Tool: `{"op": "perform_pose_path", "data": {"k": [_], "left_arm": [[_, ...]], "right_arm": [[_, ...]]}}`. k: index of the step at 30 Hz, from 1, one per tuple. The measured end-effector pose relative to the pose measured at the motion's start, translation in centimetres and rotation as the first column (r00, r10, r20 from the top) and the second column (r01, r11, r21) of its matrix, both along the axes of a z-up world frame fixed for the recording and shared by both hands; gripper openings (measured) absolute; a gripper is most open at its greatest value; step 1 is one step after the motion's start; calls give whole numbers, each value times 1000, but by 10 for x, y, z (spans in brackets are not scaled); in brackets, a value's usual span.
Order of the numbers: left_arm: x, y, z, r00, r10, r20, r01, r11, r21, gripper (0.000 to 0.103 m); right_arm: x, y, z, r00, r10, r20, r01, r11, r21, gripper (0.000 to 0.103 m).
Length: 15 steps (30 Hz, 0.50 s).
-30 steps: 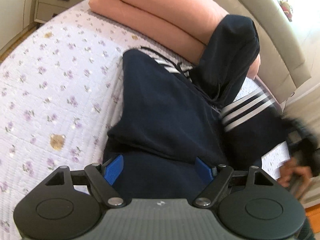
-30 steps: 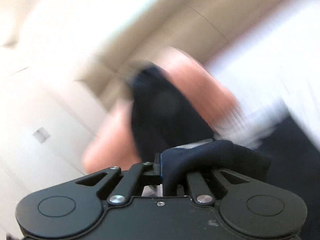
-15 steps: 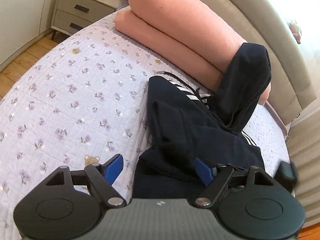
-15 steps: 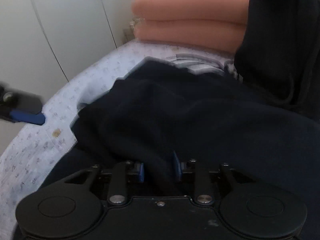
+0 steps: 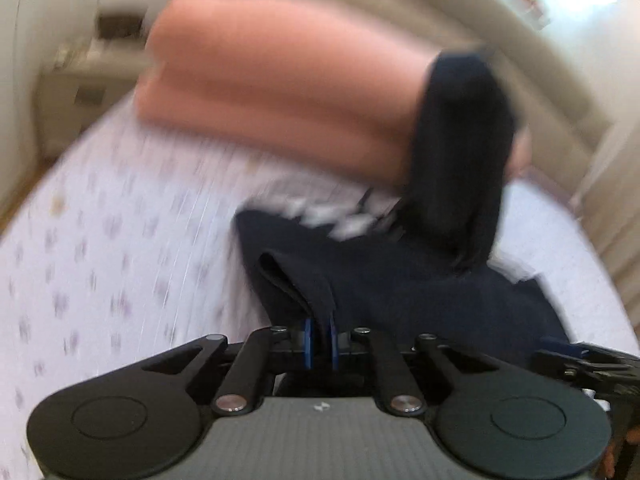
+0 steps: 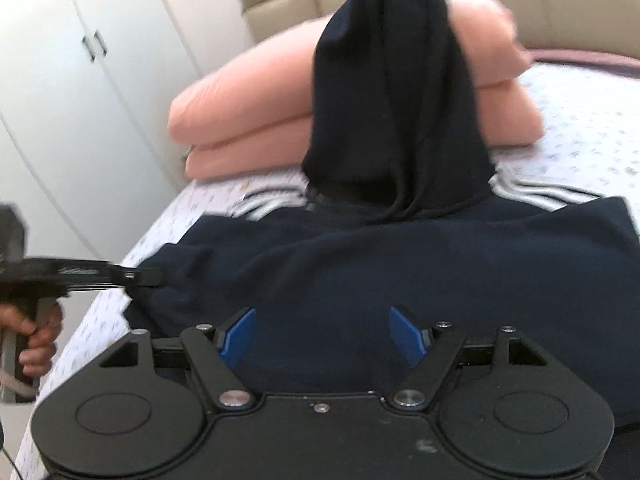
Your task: Fold large clothes
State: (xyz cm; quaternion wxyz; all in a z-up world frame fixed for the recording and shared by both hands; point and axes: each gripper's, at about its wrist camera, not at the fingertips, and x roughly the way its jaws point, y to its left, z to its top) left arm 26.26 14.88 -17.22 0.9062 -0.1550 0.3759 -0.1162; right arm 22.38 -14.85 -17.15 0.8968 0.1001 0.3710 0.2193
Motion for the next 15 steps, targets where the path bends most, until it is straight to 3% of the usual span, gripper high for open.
{"op": "perform_pose_path", "data": {"k": [1, 4, 5, 7, 9, 11, 15], "left_arm": [[-4, 0, 3, 1000, 20, 4, -20, 1000, 8, 10], [0, 2, -16, 995, 59, -85, -51, 994, 93, 12], [4, 2, -28, 989, 65, -130, -48, 991, 126, 16], [5, 5, -37, 987, 66, -148, -46, 990, 136, 25], [6, 7, -30, 987, 61, -148, -40, 990, 135, 44], [12, 9, -21, 989, 47, -141, -29, 992, 126, 59], [36, 4, 3, 994, -59, -87, 68, 992, 104, 59]], "right_arm": [[1, 1, 2, 1000, -6, 11, 6, 1000, -18, 89], [10, 11, -3, 999, -33, -15, 31, 993, -116, 90], [16, 17, -9, 998, -38, -56, 29, 986, -162, 90], [22, 25, -25, 988, -42, -146, 4, 968, -249, 91], [25, 32, -42, 982, -31, -188, -31, 947, -319, 94], [23, 33, -44, 986, -18, -166, -37, 945, -325, 100], [33, 30, -42, 980, -7, -197, -51, 955, -291, 103]]}}
